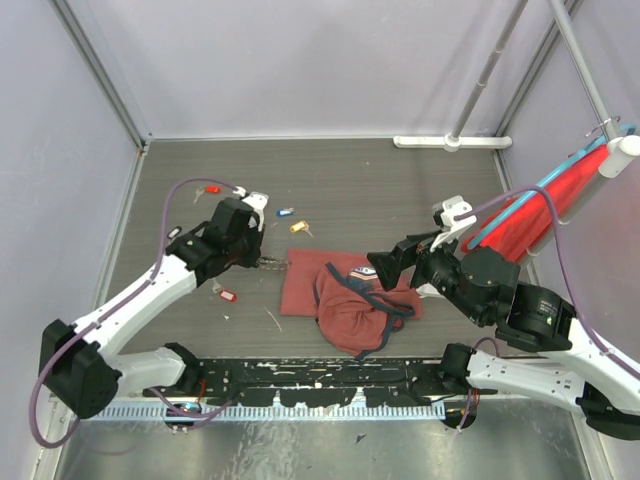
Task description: Put the keys on the keyring
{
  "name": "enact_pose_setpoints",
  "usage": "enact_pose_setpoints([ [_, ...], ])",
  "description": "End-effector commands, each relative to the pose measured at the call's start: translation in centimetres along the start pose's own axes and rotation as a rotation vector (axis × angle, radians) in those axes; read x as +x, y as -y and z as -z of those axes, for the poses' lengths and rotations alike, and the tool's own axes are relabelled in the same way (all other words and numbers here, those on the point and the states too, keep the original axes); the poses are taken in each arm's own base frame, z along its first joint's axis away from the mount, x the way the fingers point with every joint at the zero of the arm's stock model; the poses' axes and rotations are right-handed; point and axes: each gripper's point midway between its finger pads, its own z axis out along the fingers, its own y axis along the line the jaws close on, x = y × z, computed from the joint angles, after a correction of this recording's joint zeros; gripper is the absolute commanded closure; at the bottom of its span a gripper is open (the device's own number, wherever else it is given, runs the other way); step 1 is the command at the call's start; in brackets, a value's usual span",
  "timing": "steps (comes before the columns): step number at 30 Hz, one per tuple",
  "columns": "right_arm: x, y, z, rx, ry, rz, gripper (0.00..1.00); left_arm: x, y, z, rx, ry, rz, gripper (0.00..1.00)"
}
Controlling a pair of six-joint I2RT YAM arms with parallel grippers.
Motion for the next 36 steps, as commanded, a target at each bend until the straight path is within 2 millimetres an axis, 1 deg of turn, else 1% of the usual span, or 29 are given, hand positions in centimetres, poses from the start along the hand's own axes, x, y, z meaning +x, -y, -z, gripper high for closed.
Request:
enact_pose_setpoints([
  [1, -0.3, -0.1, 0.1, -0.003, 0.015, -0.018, 0.00, -0.8, 1.0, -1.3, 0.037, -0.031, -0.001, 0.98],
  [3, -0.2, -0.2, 0.0, -0.008, 0.012, -0.021, 0.00, -0.4, 1.2, -2.6, 0.035, -0.065, -0.008, 0.95],
  [5, 0.0, -0.3, 0.0, -0.014, 0.005, -0.023, 0.00, -0.1, 1.3, -3.6, 0.033, -0.081, -0.010, 0.90],
  [9, 0.5, -0.2, -0.1, -0.005, -0.009, -0.036, 0.00, 0.4, 1.3, -3.9, 0.034, -0.093, 0.004, 0.74],
  [10, 0.5, -0.1, -0.1, 0.001, -0.009, -0.040, 0.00, 0.5, 1.3, -3.7, 0.034, -0.091, 0.010, 0.69],
  [12, 0.4, 0.0, -0.1, 0.012, -0.005, -0.050, 0.00, 0.7, 1.1, -3.2, 0.029, -0.080, 0.023, 0.50],
  [13, 0.4, 0.2, -0.2, 0.020, -0.002, -0.056, 0.00, 0.8, 1.0, -2.8, 0.029, -0.071, 0.030, 0.44],
  [18, 0.0, 1.3, -0.4, 0.089, 0.033, -0.073, 0.00, 0.4, 1.0, -0.3, 0.046, -0.004, 0.070, 0.27],
  [20, -0.1, 1.7, -0.4, 0.105, 0.044, -0.066, 0.00, -0.4, 1.0, 0.7, 0.054, 0.040, 0.092, 0.14],
  [21, -0.2, 1.7, -0.4, 0.103, 0.047, -0.055, 0.00, -1.0, 1.3, 1.5, 0.070, 0.067, 0.103, 0.03],
  [22, -0.3, 1.8, -0.3, 0.108, 0.046, -0.051, 0.00, -1.6, 1.6, 2.2, 0.095, 0.090, 0.106, 0.01],
  [25, -0.3, 1.9, 0.1, 0.113, 0.023, -0.033, 0.00, -3.1, 2.5, 4.6, 0.162, 0.167, 0.117, 0.02],
  [27, -0.2, 2.0, 0.3, 0.112, 0.017, -0.022, 0.00, -4.1, 2.4, 6.4, 0.176, 0.237, 0.134, 0.02],
  [29, 0.0, 2.2, 0.6, 0.105, 0.011, -0.016, 0.00, -4.8, 1.7, 8.4, 0.159, 0.313, 0.162, 0.02],
  [32, 0.0, 2.5, 1.5, 0.095, 0.020, -0.023, 0.00, -4.8, 0.3, 10.7, 0.114, 0.394, 0.207, 0.02],
  [36, -0.1, 3.5, 3.0, 0.089, 0.063, -0.060, 0.00, -3.4, -0.7, 12.6, 0.087, 0.385, 0.220, 0.02],
])
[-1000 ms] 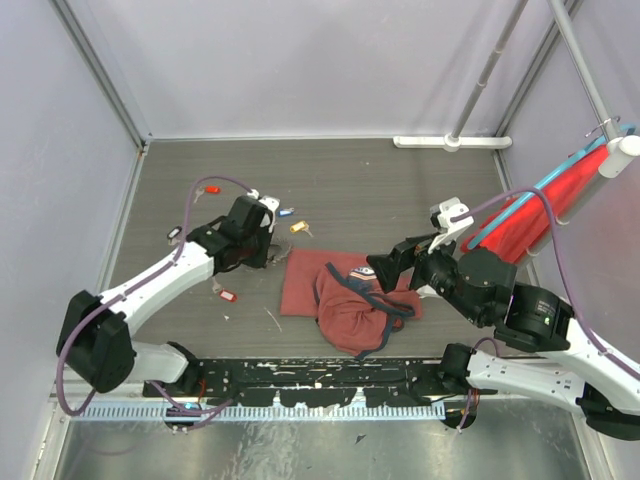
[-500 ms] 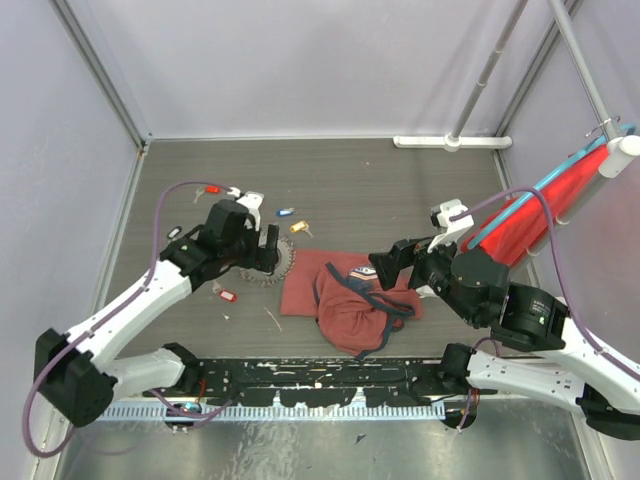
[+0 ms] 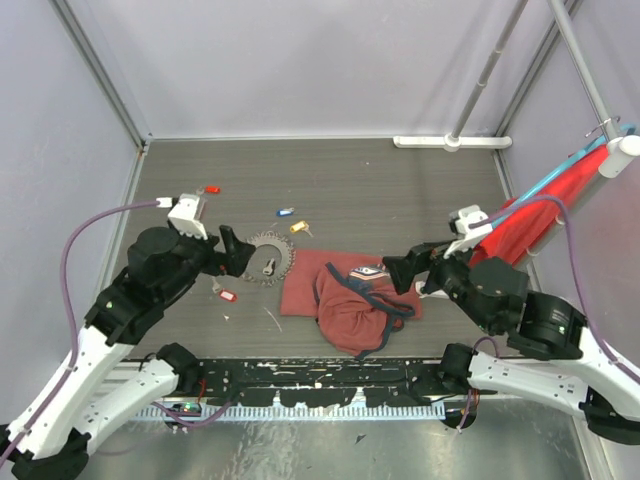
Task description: Put the keys on the keyring
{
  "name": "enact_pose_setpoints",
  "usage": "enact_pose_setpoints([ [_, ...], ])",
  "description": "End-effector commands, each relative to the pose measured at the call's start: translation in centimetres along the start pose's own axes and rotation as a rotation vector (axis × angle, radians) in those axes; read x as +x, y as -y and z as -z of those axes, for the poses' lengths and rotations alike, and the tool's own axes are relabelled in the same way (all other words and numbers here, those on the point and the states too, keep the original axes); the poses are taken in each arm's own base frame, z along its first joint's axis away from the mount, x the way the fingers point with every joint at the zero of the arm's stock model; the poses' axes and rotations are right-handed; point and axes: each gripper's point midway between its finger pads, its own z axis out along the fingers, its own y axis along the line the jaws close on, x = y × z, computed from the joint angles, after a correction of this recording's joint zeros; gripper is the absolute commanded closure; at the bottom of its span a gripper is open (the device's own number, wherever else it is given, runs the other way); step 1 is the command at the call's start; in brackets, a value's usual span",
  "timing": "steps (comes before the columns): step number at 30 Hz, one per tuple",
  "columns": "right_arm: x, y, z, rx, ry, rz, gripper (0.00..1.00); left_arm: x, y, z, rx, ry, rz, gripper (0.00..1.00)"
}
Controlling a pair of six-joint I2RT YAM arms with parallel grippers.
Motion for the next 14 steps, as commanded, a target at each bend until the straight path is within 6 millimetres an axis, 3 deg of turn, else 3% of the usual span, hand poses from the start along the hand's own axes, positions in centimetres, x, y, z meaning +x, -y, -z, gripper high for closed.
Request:
enact_pose_setpoints([
  [1, -1.7, 1.3, 2.2, -0.011, 0.093, -0.068, 0.00, 1.2, -1.5, 2.1, -0.070, -0.032, 0.032, 0.02],
  [8, -1.5, 3.6, 4.3, 0.015, 0.145, -0.108, 0.00, 1.9, -2.2, 3.9, -0.092, -0.019, 0.071, 0.02],
  [14, -1.2, 3.4, 3.4, 0.040, 0.124, -0.092, 0.00, 2.4, -1.8, 4.1, -0.058, -0.044, 0.051, 0.02],
])
